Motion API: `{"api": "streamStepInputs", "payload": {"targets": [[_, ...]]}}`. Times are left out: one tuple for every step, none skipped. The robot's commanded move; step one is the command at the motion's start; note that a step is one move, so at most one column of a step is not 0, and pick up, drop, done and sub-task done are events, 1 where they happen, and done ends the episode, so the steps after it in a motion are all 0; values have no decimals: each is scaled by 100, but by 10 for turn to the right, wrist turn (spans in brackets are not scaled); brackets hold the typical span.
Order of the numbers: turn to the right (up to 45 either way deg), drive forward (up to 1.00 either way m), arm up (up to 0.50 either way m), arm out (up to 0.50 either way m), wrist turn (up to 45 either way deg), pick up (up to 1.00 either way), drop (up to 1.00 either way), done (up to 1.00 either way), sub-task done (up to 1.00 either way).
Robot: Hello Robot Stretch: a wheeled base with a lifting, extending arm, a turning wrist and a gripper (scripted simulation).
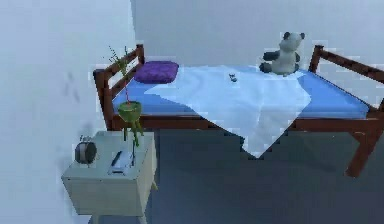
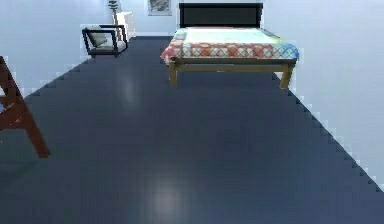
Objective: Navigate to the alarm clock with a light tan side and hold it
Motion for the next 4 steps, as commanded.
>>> {"api": "streamStepInputs", "payload": {"targets": [[60,0,0,0,0,0,0,0,0],[0,55,0,0,0,0,0,0,0],[-450,0,0,0,0,0,0,0,0],[-450,0,0,0,0,0,0,0,0]]}}
